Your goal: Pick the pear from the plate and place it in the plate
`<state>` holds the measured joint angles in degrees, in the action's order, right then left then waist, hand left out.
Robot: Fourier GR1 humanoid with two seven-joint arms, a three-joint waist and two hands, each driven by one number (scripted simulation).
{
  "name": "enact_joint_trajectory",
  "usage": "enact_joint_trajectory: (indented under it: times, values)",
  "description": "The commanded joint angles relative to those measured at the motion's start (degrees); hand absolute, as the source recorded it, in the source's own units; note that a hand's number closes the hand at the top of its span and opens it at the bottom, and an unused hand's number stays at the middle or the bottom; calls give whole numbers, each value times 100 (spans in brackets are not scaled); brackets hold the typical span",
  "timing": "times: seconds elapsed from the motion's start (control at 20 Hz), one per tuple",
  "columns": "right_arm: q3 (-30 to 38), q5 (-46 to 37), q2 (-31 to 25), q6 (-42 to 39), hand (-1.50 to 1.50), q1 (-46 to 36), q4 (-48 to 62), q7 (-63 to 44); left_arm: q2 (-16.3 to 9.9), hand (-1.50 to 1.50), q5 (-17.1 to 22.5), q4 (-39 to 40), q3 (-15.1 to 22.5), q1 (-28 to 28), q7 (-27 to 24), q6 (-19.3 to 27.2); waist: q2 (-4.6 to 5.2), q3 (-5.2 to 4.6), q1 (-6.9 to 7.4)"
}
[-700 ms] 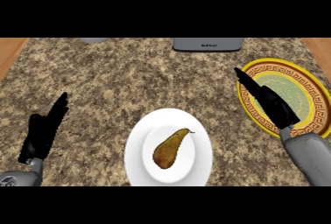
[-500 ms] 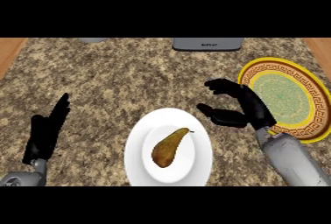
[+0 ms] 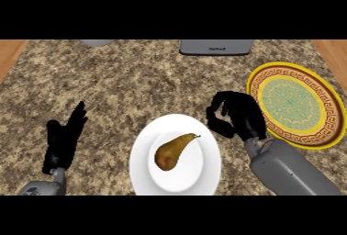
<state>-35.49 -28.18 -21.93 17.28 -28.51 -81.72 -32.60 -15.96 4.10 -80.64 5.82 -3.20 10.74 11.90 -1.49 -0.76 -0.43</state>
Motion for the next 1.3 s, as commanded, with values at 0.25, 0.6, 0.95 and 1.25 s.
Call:
enact_joint_trajectory:
  times: [0.25, 0.6, 0.95, 1.25]
  values:
    - [-1075, -950, 1345, 1162, -150, 1328, -845, -347, 316, 0, -69, -49, 82, 85, -57, 114, 134, 73, 26]
    - [-1207, -1551, 976, -1365, -150, 29, -837, -2447, 324, 0, -68, -124, 87, 272, -163, 94, 113, 56, 61]
    - [-923, -943, 1831, -3287, -150, -925, -246, -3497, 264, 0, -138, -364, 60, -114, 351, 134, 146, 68, 107]
    - [-482, -9, 2093, -4102, -150, -927, 447, -3880, 480, 0, -265, -456, 234, 162, 185, 290, 141, 67, 130]
